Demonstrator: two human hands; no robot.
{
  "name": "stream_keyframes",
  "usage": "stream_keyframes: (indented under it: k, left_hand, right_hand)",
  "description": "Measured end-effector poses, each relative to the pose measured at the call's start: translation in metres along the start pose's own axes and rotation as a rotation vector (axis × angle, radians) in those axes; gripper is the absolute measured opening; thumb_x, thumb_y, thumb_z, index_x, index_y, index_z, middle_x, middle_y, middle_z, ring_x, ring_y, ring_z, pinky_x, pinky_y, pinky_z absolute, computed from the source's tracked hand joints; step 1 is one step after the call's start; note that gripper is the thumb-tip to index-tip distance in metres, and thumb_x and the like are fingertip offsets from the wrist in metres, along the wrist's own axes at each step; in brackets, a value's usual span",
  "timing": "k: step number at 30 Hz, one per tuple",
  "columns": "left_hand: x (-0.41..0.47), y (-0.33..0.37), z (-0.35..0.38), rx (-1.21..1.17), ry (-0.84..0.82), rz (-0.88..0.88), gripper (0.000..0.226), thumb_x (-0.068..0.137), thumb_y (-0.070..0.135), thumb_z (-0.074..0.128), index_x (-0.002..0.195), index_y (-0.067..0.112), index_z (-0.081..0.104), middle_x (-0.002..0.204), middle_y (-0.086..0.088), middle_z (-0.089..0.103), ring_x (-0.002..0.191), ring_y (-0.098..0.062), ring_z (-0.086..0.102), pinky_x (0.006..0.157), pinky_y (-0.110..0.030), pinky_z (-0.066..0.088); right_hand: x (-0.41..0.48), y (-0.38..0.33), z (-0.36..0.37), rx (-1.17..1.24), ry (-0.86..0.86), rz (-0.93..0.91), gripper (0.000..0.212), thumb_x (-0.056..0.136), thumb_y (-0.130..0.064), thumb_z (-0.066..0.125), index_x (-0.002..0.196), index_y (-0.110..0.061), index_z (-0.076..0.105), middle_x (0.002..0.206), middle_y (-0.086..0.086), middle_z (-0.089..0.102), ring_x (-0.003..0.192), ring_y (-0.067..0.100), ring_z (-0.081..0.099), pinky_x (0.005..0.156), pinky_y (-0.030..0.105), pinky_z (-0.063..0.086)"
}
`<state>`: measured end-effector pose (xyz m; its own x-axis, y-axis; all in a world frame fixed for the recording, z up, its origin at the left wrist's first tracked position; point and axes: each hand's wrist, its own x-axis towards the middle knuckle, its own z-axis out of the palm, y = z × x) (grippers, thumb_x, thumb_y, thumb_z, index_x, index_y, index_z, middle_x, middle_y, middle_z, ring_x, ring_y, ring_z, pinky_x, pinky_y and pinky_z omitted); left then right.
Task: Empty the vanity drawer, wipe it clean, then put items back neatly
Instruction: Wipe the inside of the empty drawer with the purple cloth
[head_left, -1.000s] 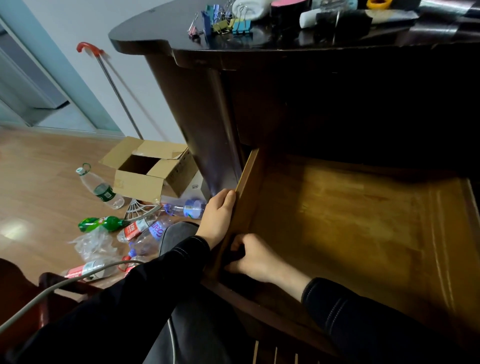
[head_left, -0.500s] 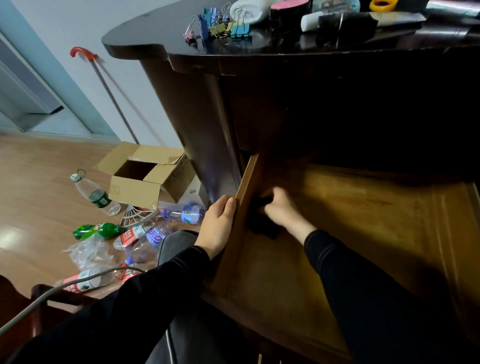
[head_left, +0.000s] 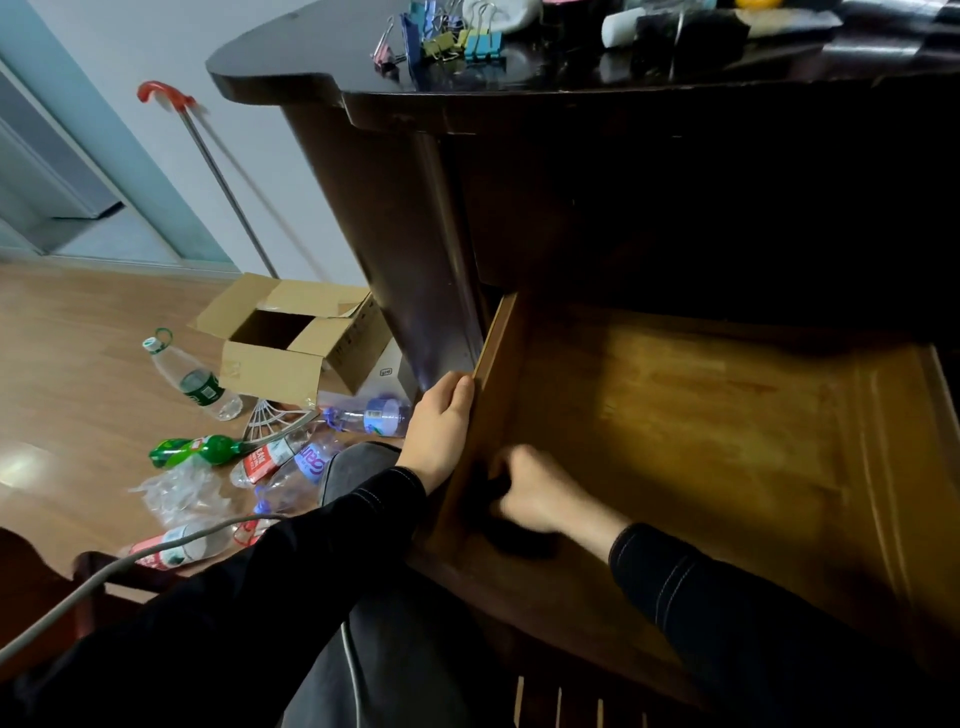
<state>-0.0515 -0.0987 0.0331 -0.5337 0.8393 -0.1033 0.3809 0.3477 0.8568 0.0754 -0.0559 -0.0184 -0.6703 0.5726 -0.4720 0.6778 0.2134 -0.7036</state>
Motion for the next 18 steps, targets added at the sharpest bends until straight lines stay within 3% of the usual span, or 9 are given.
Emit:
stream_keyframes:
  k: [3,6,10,15,18]
  left_hand:
    - [-0.003,0.003,0.000,0.003,-0.002,-0.023,0.033,0.109,0.035,0.036,0.109,0.016,0.062,0.107,-0.009,0.067,0.102,-0.022,0.063,0.101,-0.050,0.048]
    - [-0.004,0.005,0.001,-0.002,-0.010,-0.037,0.033,0.109,0.037,0.034,0.114,0.018,0.061,0.110,-0.007,0.066,0.103,-0.018,0.062,0.102,-0.047,0.048]
    - [-0.003,0.005,0.001,-0.015,0.005,-0.025,0.035,0.109,0.034,0.035,0.112,0.012,0.061,0.107,-0.011,0.066,0.102,-0.022,0.063,0.101,-0.048,0.048]
    - [-0.002,0.001,0.002,-0.032,0.014,-0.026,0.033,0.109,0.031,0.038,0.109,0.009,0.062,0.104,-0.014,0.066,0.101,-0.026,0.063,0.099,-0.050,0.049]
    - [-0.001,0.000,0.003,-0.052,0.029,-0.031,0.032,0.108,0.029,0.040,0.108,0.007,0.063,0.104,-0.018,0.066,0.102,-0.030,0.063,0.098,-0.051,0.049]
  right_hand:
    - [-0.026,-0.013,0.010,-0.004,-0.222,-0.046,0.033,0.086,-0.013,0.074,0.105,-0.022,0.048,0.101,0.000,0.054,0.082,0.013,0.051,0.064,0.026,0.045]
    - [-0.042,-0.023,0.002,0.030,-0.181,-0.214,0.030,0.080,-0.009,0.080,0.095,-0.019,0.056,0.097,0.003,0.060,0.085,0.017,0.056,0.075,0.036,0.051]
    - [-0.050,-0.024,-0.010,0.285,-0.187,-0.396,0.030,0.073,-0.008,0.087,0.080,-0.019,0.060,0.077,-0.002,0.061,0.072,0.011,0.055,0.067,0.031,0.044]
    - [-0.043,-0.016,-0.007,0.398,-0.180,-0.382,0.033,0.073,-0.007,0.088,0.077,-0.022,0.059,0.074,-0.004,0.063,0.070,0.011,0.058,0.064,0.028,0.047]
    - [-0.034,-0.011,-0.005,0.289,-0.026,-0.296,0.030,0.074,-0.009,0.086,0.082,-0.019,0.059,0.081,0.000,0.064,0.076,0.015,0.058,0.072,0.041,0.053]
